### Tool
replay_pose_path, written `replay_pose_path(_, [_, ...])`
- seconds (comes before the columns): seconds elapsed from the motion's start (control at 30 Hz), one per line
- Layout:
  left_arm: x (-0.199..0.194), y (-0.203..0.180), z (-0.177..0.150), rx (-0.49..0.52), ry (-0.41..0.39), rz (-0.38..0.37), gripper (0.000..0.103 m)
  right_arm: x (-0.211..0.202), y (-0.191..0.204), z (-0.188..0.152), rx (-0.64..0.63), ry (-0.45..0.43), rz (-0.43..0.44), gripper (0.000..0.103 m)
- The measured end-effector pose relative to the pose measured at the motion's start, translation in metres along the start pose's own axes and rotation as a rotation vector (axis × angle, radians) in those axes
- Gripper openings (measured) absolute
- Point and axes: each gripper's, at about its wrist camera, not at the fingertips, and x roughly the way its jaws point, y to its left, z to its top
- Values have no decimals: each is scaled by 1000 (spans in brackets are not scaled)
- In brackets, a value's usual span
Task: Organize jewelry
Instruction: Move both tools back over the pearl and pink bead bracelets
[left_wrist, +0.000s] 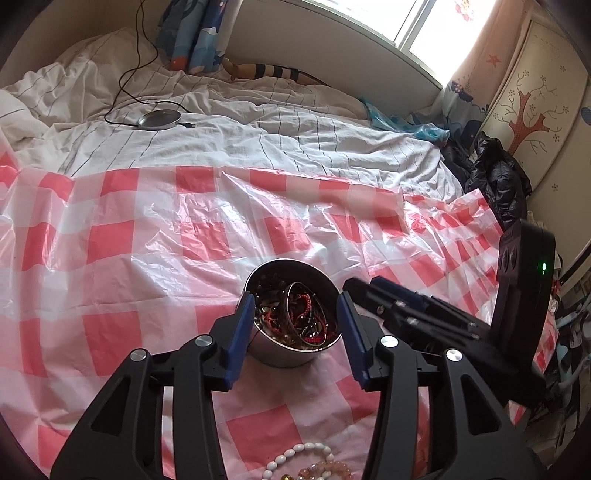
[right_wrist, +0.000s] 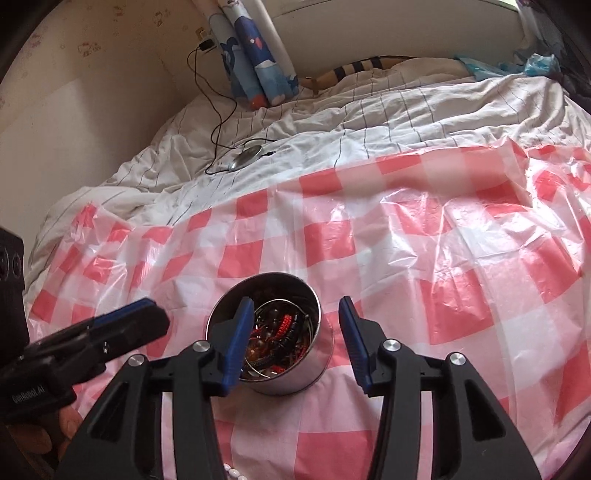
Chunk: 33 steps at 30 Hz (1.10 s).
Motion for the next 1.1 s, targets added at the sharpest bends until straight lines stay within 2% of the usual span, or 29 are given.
replay_pose_path(0.2, [-5, -6, -11, 85, 23, 55, 48, -5, -9, -2, 61, 19, 48, 60])
replay_pose_path(0.37, [-12, -14, -24, 186, 27, 123, 48, -16, -2, -4, 35, 21, 54, 71])
replay_pose_path(0.53, [-20, -20, -32, 250, 23, 162, 49, -27, -1, -12, 0, 36, 36, 77])
replay_pose_path(0.67, [-30, -27, -40, 309, 7, 202, 51, -36, -4, -20, -17, 58, 17, 78])
replay_pose_path(0.97, [-44, -38, -63, 395, 4, 247, 52, -61, 8, -40, -77, 83, 8, 87])
replay_pose_path(1.1, [-48, -44, -76, 434, 11, 251, 53, -70, 17, -53, -127, 99, -5, 88])
